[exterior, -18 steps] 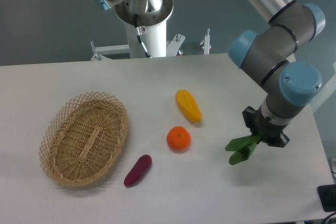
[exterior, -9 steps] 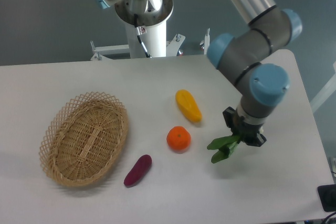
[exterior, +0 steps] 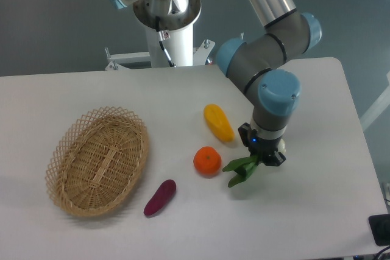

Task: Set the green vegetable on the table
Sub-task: 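Carry the held bok choy toward the orange and lower it, then open the gripper to release the bok choy onto the table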

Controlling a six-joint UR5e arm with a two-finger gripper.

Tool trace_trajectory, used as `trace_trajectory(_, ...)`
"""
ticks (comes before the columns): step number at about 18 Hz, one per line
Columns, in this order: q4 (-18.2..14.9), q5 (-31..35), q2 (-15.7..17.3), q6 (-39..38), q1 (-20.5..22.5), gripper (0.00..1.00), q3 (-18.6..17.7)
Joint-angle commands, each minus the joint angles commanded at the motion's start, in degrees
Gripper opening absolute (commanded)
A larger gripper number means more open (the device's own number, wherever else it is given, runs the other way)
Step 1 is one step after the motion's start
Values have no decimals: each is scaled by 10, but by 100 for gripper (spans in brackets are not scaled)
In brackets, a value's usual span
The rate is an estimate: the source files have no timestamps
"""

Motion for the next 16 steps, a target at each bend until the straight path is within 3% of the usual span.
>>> trace_trajectory(4,0,-6,-3,-19,-3,76,7)
trace_trajectory(8,4,-5,-4,-18,-3,97,17)
trace_trajectory(13,3,-8,-8,-17,4,100,47)
trace_trajectory(16,-4,-39,-33,-25,18,100,114)
